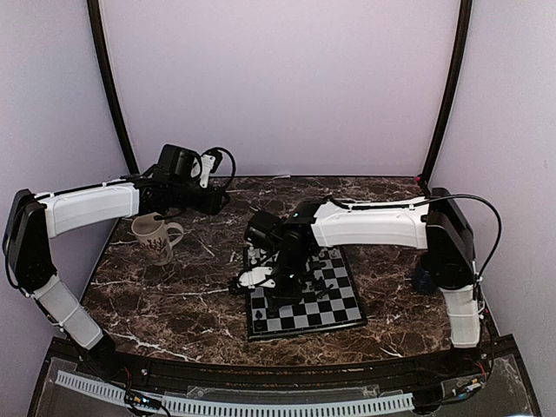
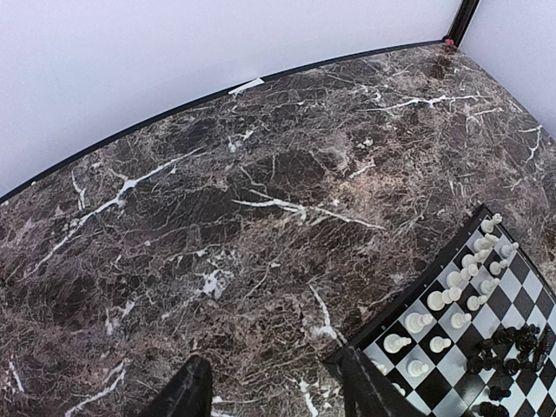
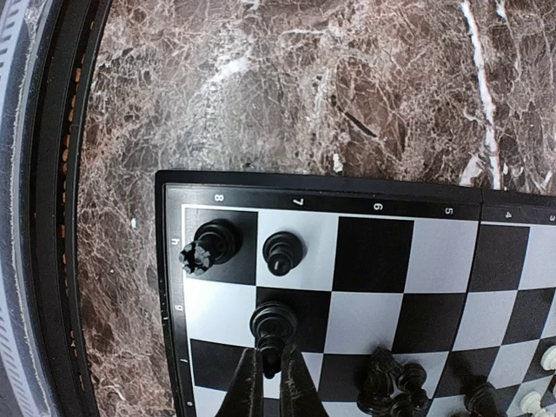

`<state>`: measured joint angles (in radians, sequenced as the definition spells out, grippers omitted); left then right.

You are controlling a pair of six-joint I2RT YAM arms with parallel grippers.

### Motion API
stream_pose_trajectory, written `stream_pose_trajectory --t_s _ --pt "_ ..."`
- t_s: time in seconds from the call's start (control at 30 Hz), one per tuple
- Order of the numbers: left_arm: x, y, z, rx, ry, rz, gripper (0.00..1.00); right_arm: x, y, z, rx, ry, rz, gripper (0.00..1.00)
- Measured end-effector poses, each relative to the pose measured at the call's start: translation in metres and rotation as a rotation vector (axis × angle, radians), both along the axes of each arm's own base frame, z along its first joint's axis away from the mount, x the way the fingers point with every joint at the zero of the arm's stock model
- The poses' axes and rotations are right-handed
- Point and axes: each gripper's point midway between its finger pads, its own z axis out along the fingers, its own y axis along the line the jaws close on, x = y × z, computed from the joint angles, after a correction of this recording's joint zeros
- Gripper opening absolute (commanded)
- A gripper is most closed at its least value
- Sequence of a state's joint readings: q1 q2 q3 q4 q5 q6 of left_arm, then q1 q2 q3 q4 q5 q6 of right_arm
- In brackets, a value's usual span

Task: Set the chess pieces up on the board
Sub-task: Place the bishop on f8.

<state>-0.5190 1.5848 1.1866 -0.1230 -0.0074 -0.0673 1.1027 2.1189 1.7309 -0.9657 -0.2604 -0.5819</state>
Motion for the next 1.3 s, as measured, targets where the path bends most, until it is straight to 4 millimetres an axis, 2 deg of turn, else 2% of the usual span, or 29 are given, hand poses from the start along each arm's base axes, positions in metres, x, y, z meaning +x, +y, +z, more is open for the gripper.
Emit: stream_pose_trajectory --t_s 0.37,0.67,0.93,1.17,1.3 --pt "-0.001 0.000 -0.001 0.003 0.006 -0.001 0.53 0.004 -0.003 -0.003 -0.018 -0.025 -0.014 0.04" --pt "-0.001 0.000 -0.002 0.004 0.006 -0.006 0.53 -0.015 -0.036 -0.003 -0.046 -0.009 0.020 0.04" --pt "-0.001 -0.001 -0.002 0.003 0.007 -0.009 0.53 -0.016 -0.036 -0.003 -0.041 -0.015 0.030 0.05" --pt "-0.001 -0.001 -0.002 0.003 0.007 -0.009 0.53 -0.021 -0.035 -0.003 -0.040 -0.020 0.053 0.11" --pt "-0.002 -0.001 -0.002 0.003 0.008 -0.009 0.53 -0.024 -0.035 -0.005 -0.044 -0.019 0.068 0.24"
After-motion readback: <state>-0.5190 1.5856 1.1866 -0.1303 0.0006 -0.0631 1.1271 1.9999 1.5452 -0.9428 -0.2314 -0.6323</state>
